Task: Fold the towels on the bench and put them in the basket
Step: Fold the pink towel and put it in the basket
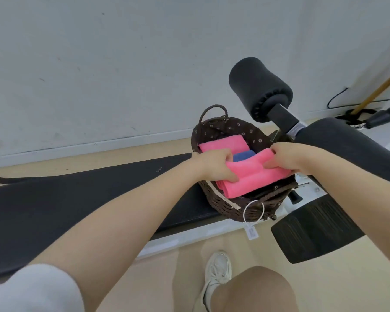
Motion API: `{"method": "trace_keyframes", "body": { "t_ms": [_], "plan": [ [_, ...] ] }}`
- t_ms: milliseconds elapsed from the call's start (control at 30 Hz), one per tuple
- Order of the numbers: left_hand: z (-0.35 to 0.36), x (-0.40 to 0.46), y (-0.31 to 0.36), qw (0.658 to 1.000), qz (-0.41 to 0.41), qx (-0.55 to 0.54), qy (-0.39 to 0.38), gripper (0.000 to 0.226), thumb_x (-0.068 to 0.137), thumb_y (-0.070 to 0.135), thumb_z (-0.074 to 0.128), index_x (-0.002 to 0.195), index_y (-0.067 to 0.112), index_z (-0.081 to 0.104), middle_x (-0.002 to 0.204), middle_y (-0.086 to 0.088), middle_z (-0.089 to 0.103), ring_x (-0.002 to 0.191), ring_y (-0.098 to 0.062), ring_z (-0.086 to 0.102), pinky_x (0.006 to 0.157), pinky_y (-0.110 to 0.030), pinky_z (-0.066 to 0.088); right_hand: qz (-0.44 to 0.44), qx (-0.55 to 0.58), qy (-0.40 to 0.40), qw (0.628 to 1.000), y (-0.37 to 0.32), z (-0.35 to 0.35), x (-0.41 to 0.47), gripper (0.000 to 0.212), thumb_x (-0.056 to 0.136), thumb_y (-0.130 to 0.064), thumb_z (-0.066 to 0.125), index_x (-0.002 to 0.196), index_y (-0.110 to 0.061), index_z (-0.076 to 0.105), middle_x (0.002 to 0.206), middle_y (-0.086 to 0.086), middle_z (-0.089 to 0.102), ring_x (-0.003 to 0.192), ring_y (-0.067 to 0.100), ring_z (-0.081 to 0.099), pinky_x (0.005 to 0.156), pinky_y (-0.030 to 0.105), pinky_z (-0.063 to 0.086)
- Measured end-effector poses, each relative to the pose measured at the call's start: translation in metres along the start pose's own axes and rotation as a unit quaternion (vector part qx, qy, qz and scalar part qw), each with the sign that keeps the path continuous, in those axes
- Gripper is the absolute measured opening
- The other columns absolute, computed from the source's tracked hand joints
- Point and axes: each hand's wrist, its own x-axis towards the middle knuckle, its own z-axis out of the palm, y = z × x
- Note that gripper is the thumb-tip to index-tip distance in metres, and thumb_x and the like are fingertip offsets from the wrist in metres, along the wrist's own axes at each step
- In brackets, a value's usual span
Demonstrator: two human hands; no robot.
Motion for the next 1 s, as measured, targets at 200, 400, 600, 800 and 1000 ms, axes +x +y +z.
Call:
{"method": "trace_keyframes", "body": {
  "t_ms": [200,400,600,800,1000],
  "plan": [
    [0.000,0.036,0.014,0.979,-0.046,0.180,-0.085,0.049,0.082,0.047,0.061,0.118,0.014,0.051,0.103,0.003,0.052,0.100,-0.023,0.050,0.098,-0.043,0.037,0.013,-0.202,-0.041,0.978,-0.005,0.015,0.022,0.047,0.095,-0.028,0.050,0.131,0.001,0.043,0.126,0.019,0.055,0.099,0.030,0.057,0.084,0.035,0.046],
    [0.024,0.060,0.018,0.938,-0.073,0.290,-0.176,0.036,0.083,0.049,0.056,0.071,0.017,0.048,0.112,-0.005,0.059,0.099,-0.026,0.051,0.089,-0.042,0.038,0.031,-0.262,-0.066,0.962,-0.008,0.027,0.034,0.051,0.098,-0.028,0.044,0.140,0.000,0.034,0.141,0.015,0.044,0.127,0.029,0.046,0.101,0.031,0.038],
    [0.035,0.064,0.017,0.901,-0.101,0.391,-0.157,0.027,0.084,0.046,0.056,0.079,0.021,0.048,0.099,0.003,0.053,0.099,-0.024,0.048,0.090,-0.039,0.027,0.043,-0.281,-0.066,0.956,0.001,0.038,0.052,0.044,0.086,-0.030,0.060,0.123,-0.008,0.051,0.114,0.009,0.057,0.100,0.028,0.058,0.089,0.036,0.049],
    [0.051,0.055,0.023,0.902,-0.018,0.424,-0.073,0.028,0.092,0.023,0.053,0.119,0.017,0.055,0.124,-0.003,0.056,0.118,-0.025,0.050,0.096,-0.034,0.036,0.025,-0.322,-0.031,0.946,-0.003,0.037,0.050,0.038,0.085,-0.022,0.063,0.120,-0.007,0.054,0.114,0.010,0.058,0.102,0.030,0.060,0.081,0.036,0.051],
    [0.036,0.026,0.007,0.948,0.181,0.207,-0.159,0.034,0.096,0.043,0.039,0.116,0.023,0.059,0.108,0.000,0.064,0.100,-0.022,0.053,0.086,-0.037,0.044,-0.091,-0.300,-0.068,0.947,-0.010,0.029,0.025,0.024,0.095,-0.013,0.044,0.105,-0.004,0.063,0.116,0.015,0.061,0.088,0.028,0.057,0.066,0.026,0.042]
  ]
}}
